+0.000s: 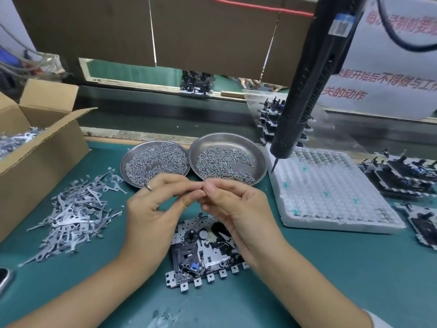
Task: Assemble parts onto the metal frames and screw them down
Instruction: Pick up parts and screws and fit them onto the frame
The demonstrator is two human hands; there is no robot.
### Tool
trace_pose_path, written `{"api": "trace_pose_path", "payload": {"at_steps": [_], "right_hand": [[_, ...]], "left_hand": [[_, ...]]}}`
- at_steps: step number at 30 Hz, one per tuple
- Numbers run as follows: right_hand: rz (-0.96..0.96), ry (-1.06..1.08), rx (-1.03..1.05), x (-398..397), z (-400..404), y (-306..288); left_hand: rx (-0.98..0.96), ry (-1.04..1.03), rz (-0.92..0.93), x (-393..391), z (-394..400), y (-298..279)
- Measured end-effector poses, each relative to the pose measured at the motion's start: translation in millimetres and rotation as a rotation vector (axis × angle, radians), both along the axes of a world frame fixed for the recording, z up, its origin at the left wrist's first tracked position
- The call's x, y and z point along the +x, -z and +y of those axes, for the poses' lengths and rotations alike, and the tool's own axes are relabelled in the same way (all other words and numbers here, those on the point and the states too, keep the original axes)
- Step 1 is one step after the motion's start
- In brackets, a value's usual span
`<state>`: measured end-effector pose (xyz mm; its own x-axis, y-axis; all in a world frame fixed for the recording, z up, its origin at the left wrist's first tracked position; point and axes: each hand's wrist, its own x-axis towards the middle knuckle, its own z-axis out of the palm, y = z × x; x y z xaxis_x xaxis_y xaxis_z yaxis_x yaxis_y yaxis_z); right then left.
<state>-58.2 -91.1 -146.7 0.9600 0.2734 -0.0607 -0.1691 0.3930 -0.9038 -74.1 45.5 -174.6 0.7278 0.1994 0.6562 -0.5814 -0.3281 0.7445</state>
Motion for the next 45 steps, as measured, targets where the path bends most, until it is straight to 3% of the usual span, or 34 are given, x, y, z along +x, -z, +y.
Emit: {"api": "trace_pose_path", "payload": {"at_steps": [4, 7, 12, 14, 16, 19, 22, 25, 30, 36, 39, 42, 45], "right_hand": [[-0.136, -0.054, -0.283, 4.4, -12.0, -13.6], [-0.245, -0.053, -0.577, 16.8, -42.7, -32.0], [-0.366, 0.213, -1.38, 57.2, -137.8, -45.6], [-0.373, 0.359, -1.534, 77.7, -170.4, -42.4], [-0.388, 0.434, -1.543, 95.4, -189.6, -37.4], [-0.432, 0.325, -1.546, 114.0, -195.5, -28.6], [-0.539, 0.215, -1.651, 125.5, -191.3, -22.7], [-0.607, 0.228, -1.745, 132.2, -185.5, -20.5], [-0.673, 0.27, -1.886, 139.8, -176.2, -20.0], [-0.756, 0.26, -1.937, 143.3, -177.2, -14.8], [-0.727, 0.283, -1.875, 139.7, -176.7, -21.7], [-0.618, 0.346, -1.743, 122.3, -174.1, -37.7], [-0.362, 0.159, -1.41, 84.0, -162.2, -56.5]], "left_hand": [[0.061, -0.041, 0.023, 1.0, 1.5, 0.1], [-0.079, -0.031, 0.137, 2.2, 3.7, 0.7], [-0.212, -0.027, 0.189, 5.4, 3.5, 2.8], [-0.209, -0.004, 0.221, 6.5, 1.6, 3.6], [-0.175, 0.02, 0.242, 4.6, -1.5, 2.2], [0.034, 0.079, 0.11, -7.1, -6.5, -6.3], [0.333, 0.324, -0.061, -20.6, -13.4, -8.5], [0.435, 0.517, -0.043, -23.2, -17.0, 1.1], [0.578, 0.515, -0.07, -16.9, -21.5, 18.9], [0.518, 0.428, -0.005, -5.8, -29.6, 17.8], [0.379, 0.358, 0.051, -4.8, -32.6, 14.3], [0.193, 0.248, 0.145, -6.8, -30.9, 12.2], [0.038, 0.191, 0.215, -9.2, -28.1, 11.5]]}}
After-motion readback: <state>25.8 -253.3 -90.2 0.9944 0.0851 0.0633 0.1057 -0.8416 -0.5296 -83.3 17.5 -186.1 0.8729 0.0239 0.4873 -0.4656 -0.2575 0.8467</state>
